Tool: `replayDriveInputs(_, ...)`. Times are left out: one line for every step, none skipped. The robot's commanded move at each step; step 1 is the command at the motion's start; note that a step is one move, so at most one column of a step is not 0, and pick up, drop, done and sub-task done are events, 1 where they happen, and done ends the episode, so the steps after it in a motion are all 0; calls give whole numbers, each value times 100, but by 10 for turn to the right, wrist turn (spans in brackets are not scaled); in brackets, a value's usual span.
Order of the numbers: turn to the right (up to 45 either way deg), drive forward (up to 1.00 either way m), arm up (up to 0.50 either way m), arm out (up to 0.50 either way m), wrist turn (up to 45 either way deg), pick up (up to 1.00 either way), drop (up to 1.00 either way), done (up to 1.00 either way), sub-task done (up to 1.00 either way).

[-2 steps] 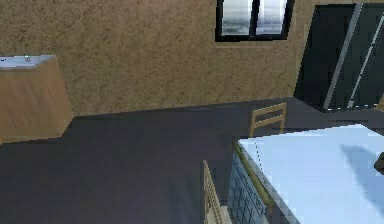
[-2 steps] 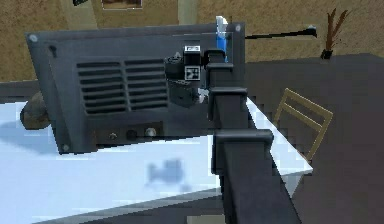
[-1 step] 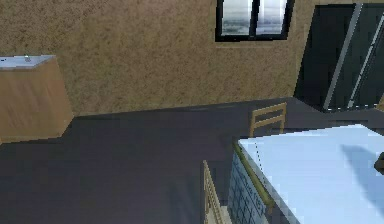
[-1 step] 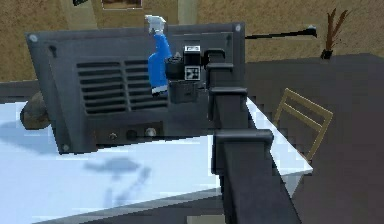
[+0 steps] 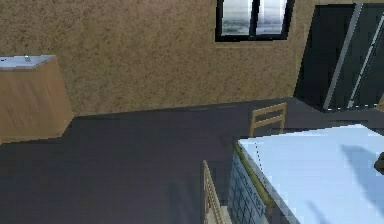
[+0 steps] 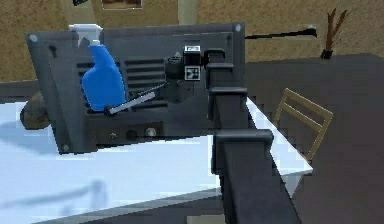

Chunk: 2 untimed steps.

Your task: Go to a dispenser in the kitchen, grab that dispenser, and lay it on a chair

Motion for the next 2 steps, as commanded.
replayDriveInputs(0, 0, 0, 0, -450, 0, 0, 0, 0)
replayDriveInputs(0, 0, 0, 0, -270, 0, 0, 0, 0)
